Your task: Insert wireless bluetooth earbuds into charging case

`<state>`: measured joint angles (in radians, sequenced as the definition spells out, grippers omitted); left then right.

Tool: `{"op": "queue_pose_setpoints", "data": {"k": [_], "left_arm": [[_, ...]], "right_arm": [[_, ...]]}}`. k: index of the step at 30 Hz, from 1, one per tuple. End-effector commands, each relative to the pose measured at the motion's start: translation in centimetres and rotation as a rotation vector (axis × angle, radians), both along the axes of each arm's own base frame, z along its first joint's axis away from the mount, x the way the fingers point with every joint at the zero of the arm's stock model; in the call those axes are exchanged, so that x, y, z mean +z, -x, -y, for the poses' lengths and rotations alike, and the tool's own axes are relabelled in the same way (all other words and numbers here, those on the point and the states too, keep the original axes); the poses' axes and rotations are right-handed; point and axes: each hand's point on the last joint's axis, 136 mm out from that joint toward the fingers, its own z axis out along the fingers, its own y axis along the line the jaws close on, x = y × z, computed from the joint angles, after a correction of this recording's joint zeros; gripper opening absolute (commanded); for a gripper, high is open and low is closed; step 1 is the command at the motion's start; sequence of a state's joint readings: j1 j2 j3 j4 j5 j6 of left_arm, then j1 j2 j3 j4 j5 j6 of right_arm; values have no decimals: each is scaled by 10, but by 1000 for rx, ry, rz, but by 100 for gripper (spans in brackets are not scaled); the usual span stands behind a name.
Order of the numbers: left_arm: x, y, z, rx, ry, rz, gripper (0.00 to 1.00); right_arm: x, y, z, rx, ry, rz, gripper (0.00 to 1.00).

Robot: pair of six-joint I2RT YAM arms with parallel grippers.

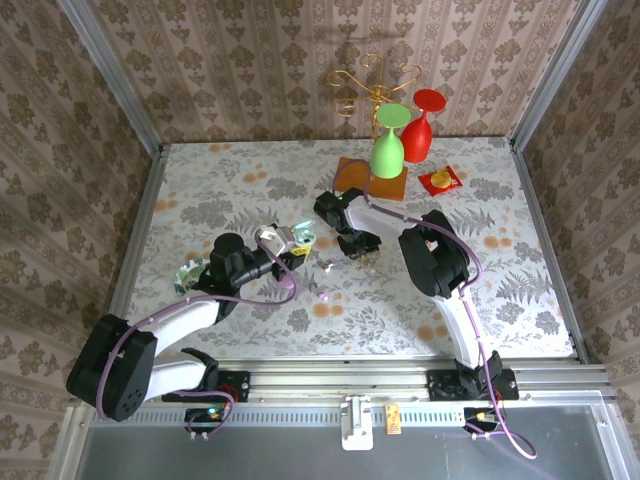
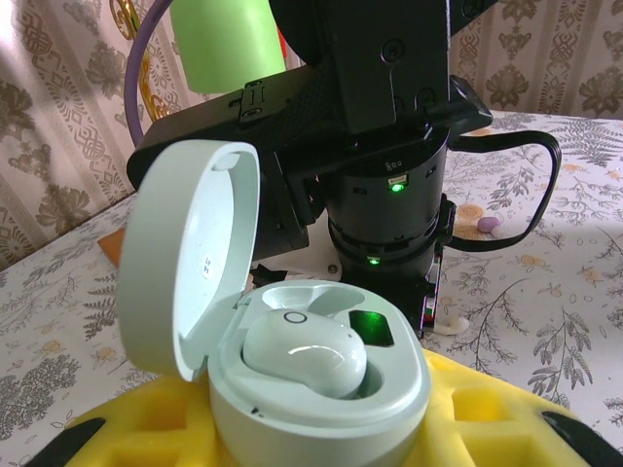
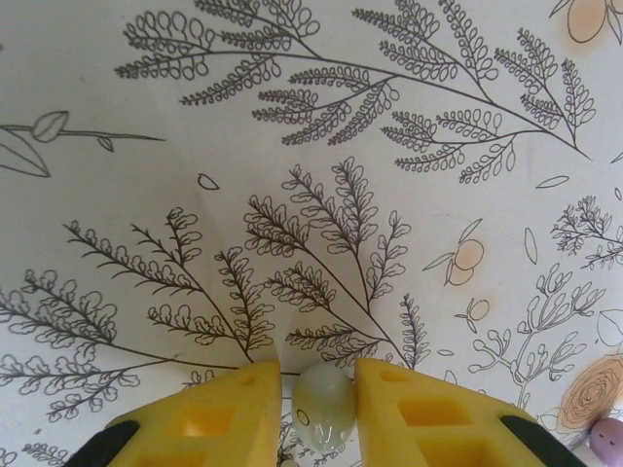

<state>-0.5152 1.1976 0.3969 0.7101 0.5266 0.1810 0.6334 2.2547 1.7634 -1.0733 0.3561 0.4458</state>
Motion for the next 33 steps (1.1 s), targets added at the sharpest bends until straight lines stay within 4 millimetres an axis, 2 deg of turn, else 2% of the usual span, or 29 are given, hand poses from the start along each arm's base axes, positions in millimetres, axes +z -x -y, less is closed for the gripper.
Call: {"op": "queue_pose_setpoints", "data": {"k": [1, 6, 12, 15, 19, 23, 25, 30, 33], "left_arm": [[11, -3, 1, -10, 12, 45, 23], [9, -3, 1, -12, 10, 39, 24], [11, -2, 4, -34, 36, 30, 24], [13, -1, 5, -46, 40, 31, 24], [17, 2, 8, -77, 52, 32, 24], [21, 9, 13, -130, 69, 27, 24], [23, 11, 14, -147, 81, 27, 24], [32, 20, 19, -206, 113, 17, 24], [37, 23, 20, -231, 130, 15, 24]], "right_arm": [[-4, 4, 9, -1, 64, -23, 23], [17, 5, 10, 6, 28, 12, 21], [71, 2, 4, 34, -156, 159, 19], [103, 5, -9, 102, -321, 243, 17], [151, 19, -35, 246, -558, 335, 16], [208, 45, -77, 437, -901, 424, 16], [229, 56, -90, 490, -1035, 456, 15], [256, 77, -116, 591, -1271, 407, 15], [259, 83, -121, 615, -1317, 389, 15]]}}
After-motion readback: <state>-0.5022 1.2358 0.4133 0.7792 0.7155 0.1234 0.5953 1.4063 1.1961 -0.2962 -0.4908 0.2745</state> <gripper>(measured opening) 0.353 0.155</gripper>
